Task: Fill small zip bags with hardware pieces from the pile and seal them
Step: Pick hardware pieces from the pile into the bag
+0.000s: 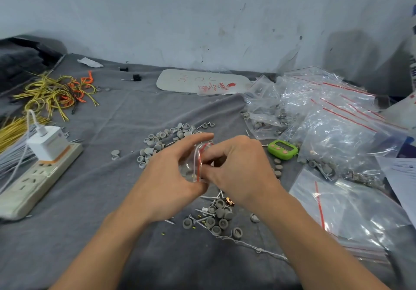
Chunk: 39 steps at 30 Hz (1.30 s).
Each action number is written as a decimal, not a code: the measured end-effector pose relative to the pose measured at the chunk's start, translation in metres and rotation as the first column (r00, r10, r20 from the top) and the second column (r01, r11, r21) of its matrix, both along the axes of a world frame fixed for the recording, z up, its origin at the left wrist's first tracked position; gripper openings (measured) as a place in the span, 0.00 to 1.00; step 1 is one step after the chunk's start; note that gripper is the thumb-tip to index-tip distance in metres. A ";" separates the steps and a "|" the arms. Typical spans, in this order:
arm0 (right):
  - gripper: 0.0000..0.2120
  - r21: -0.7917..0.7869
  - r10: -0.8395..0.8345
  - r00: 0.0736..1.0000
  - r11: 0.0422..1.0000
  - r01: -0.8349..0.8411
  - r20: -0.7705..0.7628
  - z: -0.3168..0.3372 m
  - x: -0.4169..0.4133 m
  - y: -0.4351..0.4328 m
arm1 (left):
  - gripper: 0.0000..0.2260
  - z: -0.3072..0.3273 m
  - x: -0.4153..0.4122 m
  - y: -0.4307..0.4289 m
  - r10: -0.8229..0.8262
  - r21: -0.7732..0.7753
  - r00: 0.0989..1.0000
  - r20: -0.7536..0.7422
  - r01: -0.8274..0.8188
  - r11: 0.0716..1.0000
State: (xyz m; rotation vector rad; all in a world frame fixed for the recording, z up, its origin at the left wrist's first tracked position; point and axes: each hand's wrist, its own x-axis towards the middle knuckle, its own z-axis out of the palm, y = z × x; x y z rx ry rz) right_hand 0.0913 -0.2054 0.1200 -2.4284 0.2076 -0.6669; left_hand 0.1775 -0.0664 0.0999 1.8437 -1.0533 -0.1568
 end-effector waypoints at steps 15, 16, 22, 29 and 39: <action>0.22 0.582 0.398 0.880 0.791 -0.186 -0.260 -0.004 0.019 -0.005 | 0.18 0.022 0.025 0.013 -0.378 -0.576 0.535 -0.756 -0.269 0.772; 0.14 0.539 0.393 0.871 0.821 -0.188 -0.294 -0.007 0.019 -0.003 | 0.18 0.023 0.027 0.015 -0.388 -0.568 0.503 -0.772 -0.271 0.778; 0.07 0.679 0.126 0.977 0.734 0.023 -0.170 -0.011 0.023 -0.002 | 0.23 0.019 0.035 0.020 -0.270 -0.406 0.560 -0.783 -0.131 0.904; 0.15 0.782 -0.144 0.987 0.607 0.141 -0.066 -0.010 0.025 -0.010 | 0.15 0.005 0.026 0.015 -0.056 0.023 0.747 -0.663 0.095 0.995; 0.08 0.779 0.145 0.978 0.626 0.027 -0.151 -0.003 0.013 -0.019 | 0.11 0.006 0.029 0.012 -0.030 -0.093 0.665 -0.746 -0.059 0.994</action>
